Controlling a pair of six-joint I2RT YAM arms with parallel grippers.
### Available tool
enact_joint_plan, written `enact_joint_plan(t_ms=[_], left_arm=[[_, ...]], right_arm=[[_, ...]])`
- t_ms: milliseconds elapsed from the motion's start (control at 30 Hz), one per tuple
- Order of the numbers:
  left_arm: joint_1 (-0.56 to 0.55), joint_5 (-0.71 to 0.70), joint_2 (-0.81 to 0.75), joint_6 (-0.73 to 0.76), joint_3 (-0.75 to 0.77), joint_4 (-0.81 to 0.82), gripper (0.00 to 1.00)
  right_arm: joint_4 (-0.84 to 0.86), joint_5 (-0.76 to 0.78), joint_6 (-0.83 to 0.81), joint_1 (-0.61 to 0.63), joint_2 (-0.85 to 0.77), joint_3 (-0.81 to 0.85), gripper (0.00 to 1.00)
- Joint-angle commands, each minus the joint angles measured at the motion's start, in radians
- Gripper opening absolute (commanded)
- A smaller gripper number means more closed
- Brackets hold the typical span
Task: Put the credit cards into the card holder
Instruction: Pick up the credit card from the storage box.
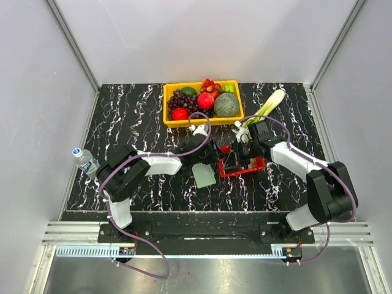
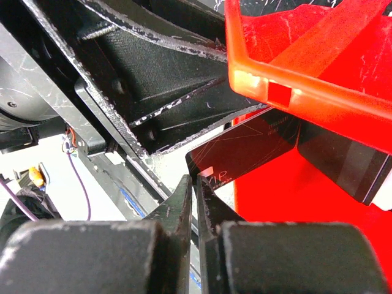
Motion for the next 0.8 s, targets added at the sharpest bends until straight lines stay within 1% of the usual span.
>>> enact_joint_plan(t_ms=[0,167,300,500,600,767], left_arm=[[0.005,0.001,-0.025,-0.007,0.023,0.061,0.0],[0.005,0.001,-0.025,-0.007,0.022,0.062,0.0],[0.007,0.001,-0.027,-0.007,0.02,0.061,0.0],[0.007,0.001,-0.022,-0.006,0.026,0.061,0.0],[0.007,0.001,-0.022,-0.007,0.028,0.061,0.0],[0.008,0.001,-0.022,-0.004,0.029,0.059,0.0]], right_arm=[[0.031,-0.006,0.015,-0.018,-0.033,-0.011,0.08],[0.031,-0.025,0.024,-0.028,-0.06,-0.005,0.02],[0.009,-0.017,0.016,-0.029,-0.105,0.015,0.0],[-0.006,-0.04,0.004,-0.031,-0.094,0.027,0.01],[-0.001,-0.072,0.001,-0.031,-0.047,0.027,0.03],[0.084,-0.126,0.041,-0.031,-0.019,-0.003,0.05]])
